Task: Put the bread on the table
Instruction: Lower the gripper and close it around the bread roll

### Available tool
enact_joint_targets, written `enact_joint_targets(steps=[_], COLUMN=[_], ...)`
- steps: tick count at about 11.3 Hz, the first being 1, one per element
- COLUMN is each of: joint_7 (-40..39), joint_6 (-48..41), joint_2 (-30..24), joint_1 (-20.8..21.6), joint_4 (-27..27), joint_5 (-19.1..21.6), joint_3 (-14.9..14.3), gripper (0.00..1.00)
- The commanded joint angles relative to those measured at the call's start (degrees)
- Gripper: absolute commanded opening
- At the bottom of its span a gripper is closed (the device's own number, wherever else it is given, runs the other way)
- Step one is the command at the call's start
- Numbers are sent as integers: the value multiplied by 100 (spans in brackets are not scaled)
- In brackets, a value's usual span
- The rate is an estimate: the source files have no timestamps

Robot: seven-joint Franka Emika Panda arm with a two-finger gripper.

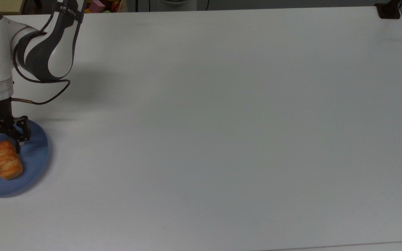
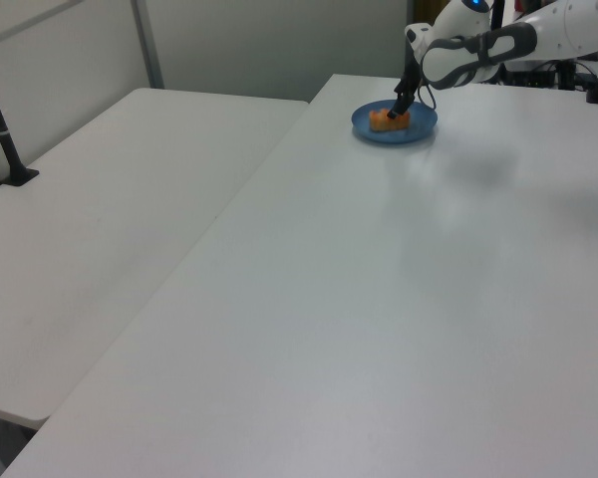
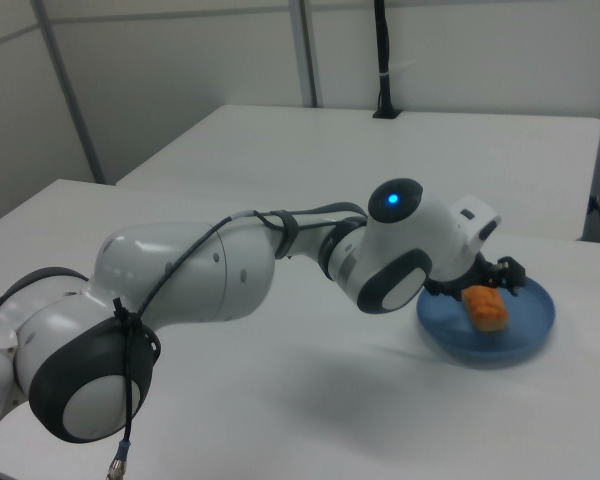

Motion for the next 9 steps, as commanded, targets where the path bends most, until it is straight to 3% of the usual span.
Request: enact_joint_targets(steps=[1, 3, 6, 9], joint_7=[-193, -193, -220, -176], joint_6=[93, 146, 146, 146], joint_2=[203, 204, 265, 257], joint_1=[-78, -70, -43, -8], joint_4=[155, 138, 111, 76], joint_5=[125, 90, 46, -76], joint_3=[54, 45, 36, 36], gripper=[100, 100, 89, 58])
